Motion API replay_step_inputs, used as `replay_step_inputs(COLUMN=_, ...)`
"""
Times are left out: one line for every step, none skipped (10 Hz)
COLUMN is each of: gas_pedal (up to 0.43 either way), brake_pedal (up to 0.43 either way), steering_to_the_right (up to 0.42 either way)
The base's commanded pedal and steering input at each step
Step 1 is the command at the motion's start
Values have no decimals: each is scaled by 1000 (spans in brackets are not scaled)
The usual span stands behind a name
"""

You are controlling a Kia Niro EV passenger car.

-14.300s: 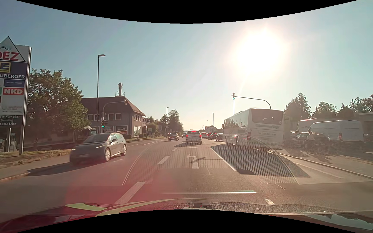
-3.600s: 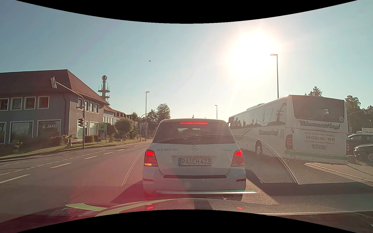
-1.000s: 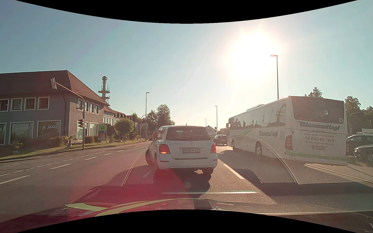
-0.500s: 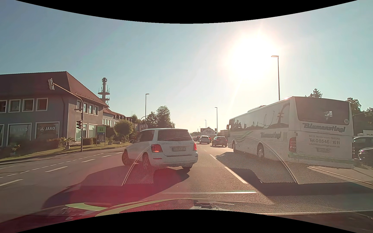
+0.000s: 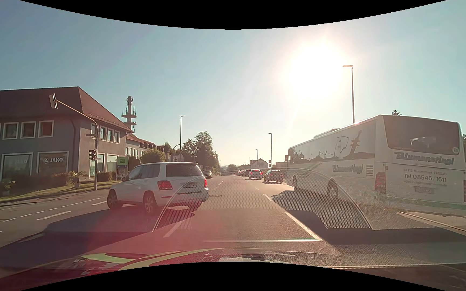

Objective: Follow the waypoints while adhering to traffic rules and regulations

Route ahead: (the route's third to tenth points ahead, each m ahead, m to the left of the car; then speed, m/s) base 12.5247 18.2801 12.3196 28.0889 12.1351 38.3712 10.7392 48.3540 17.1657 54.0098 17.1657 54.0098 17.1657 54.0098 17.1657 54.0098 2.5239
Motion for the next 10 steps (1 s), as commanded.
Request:
replay_step_inputs(gas_pedal=469, brake_pedal=0, steering_to_the_right=2)
replay_step_inputs(gas_pedal=512, brake_pedal=0, steering_to_the_right=1)
replay_step_inputs(gas_pedal=531, brake_pedal=0, steering_to_the_right=-5)
replay_step_inputs(gas_pedal=531, brake_pedal=0, steering_to_the_right=-21)
replay_step_inputs(gas_pedal=520, brake_pedal=0, steering_to_the_right=-51)
replay_step_inputs(gas_pedal=512, brake_pedal=0, steering_to_the_right=-91)
replay_step_inputs(gas_pedal=488, brake_pedal=0, steering_to_the_right=-149)
replay_step_inputs(gas_pedal=449, brake_pedal=0, steering_to_the_right=-209)
replay_step_inputs(gas_pedal=429, brake_pedal=0, steering_to_the_right=-251)
replay_step_inputs(gas_pedal=409, brake_pedal=0, steering_to_the_right=-299)
